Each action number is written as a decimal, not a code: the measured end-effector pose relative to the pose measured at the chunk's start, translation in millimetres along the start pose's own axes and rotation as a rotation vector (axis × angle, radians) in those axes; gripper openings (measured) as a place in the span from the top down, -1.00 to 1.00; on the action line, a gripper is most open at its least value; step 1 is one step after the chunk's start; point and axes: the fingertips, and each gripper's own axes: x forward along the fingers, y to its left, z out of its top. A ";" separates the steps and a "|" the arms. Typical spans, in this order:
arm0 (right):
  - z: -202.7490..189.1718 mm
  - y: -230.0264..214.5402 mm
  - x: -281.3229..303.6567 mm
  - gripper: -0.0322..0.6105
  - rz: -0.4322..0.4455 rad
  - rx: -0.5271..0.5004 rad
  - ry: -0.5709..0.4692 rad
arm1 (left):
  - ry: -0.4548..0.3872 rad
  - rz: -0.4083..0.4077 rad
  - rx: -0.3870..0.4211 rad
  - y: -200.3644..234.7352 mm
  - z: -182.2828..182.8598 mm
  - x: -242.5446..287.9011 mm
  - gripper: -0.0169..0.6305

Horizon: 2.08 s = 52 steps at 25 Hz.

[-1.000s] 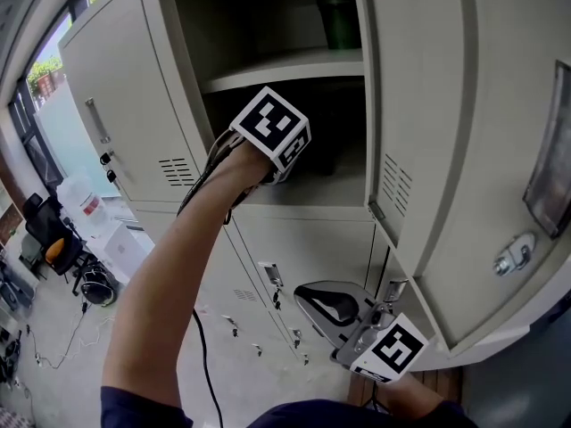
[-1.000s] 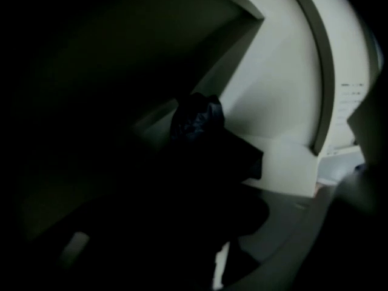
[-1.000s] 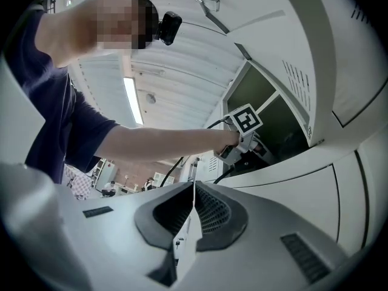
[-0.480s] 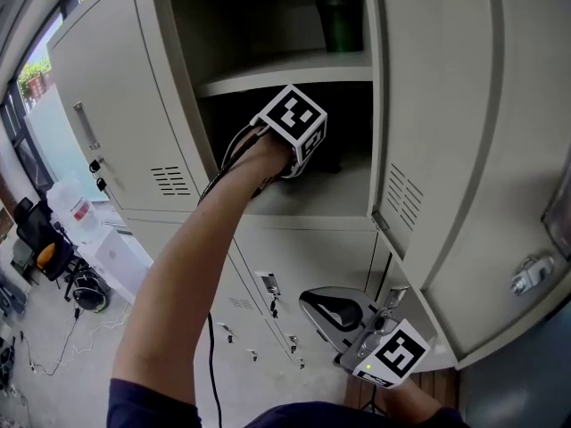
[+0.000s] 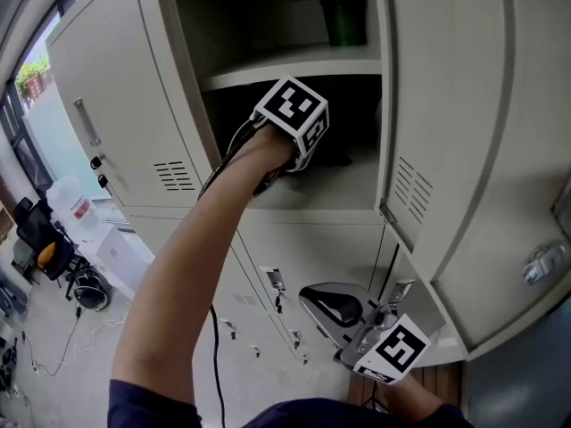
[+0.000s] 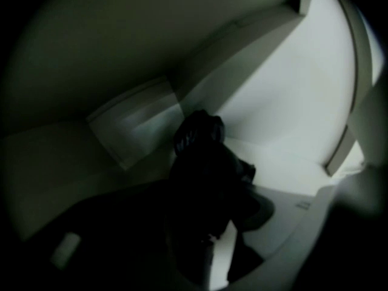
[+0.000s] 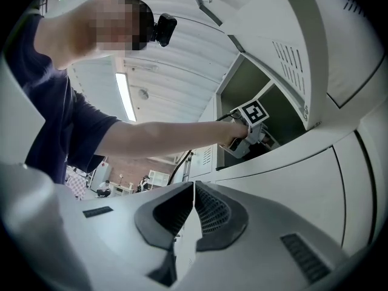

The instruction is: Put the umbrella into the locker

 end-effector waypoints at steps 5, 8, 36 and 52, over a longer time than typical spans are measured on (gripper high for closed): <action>3.5 5.7 -0.4 0.88 0.000 0.010 -0.015 | -0.050 0.024 0.000 -1.3 9.2 -20.4 0.07; 5.2 9.7 -0.8 0.88 -0.002 0.015 -0.021 | -0.080 0.032 0.011 -7.7 14.1 -32.4 0.07; -11.5 43.7 29.1 0.88 -0.150 -0.001 0.083 | -0.779 -0.111 0.036 -77.2 -53.2 -208.7 0.82; -32.5 40.5 35.1 0.88 -0.255 -0.038 0.176 | -1.053 -0.224 -0.013 -127.1 -208.3 -207.5 0.94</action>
